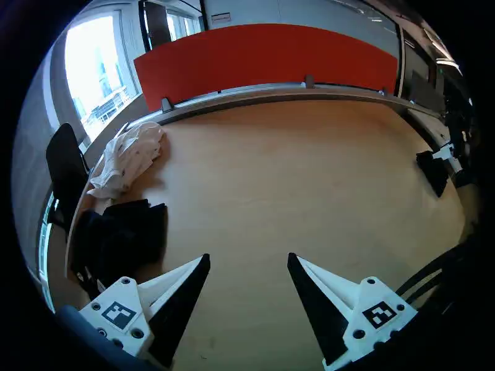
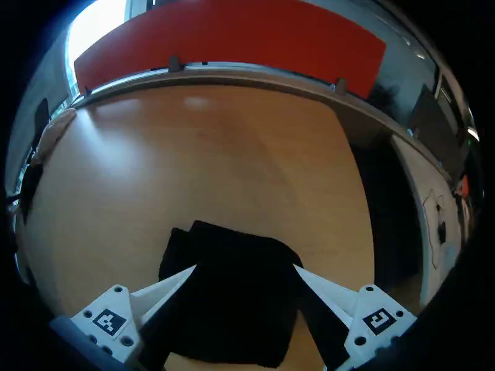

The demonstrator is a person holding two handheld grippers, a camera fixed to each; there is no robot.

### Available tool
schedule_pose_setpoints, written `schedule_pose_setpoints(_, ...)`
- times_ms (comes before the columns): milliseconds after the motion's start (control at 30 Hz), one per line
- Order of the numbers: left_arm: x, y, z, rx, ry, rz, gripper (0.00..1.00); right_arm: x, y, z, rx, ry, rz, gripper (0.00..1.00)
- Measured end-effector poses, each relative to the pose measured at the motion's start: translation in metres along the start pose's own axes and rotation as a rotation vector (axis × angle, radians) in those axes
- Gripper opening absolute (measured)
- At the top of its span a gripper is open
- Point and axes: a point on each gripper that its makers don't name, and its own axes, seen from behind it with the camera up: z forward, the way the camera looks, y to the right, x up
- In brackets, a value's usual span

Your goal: Fold towel

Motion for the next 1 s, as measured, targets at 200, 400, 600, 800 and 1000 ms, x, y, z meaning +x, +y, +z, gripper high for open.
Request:
schedule_pose_setpoints(200,0.000,0.001,0.001,0.002,-0.004,0.005,0.93,-0.003,0.000,0.007,0.007,-0.014,0.002,1.00)
schedule_pose_setpoints(400,0.001,0.003,0.000,0.002,-0.003,0.010,0.93,-0.008,-0.001,0.012,0.011,-0.029,-0.001,1.00)
schedule_pose_setpoints(600,0.000,0.000,-0.003,0.009,-0.004,0.013,0.93,-0.011,-0.002,0.016,0.013,-0.042,-0.009,1.00)
schedule_pose_setpoints(800,-0.002,-0.001,-0.006,0.011,-0.006,0.011,0.93,-0.010,-0.002,0.015,0.011,-0.039,-0.013,1.00)
schedule_pose_setpoints(1000,-0.002,-0.001,-0.006,0.010,-0.003,0.013,0.93,0.000,-0.001,0.005,0.010,-0.002,-0.002,1.00)
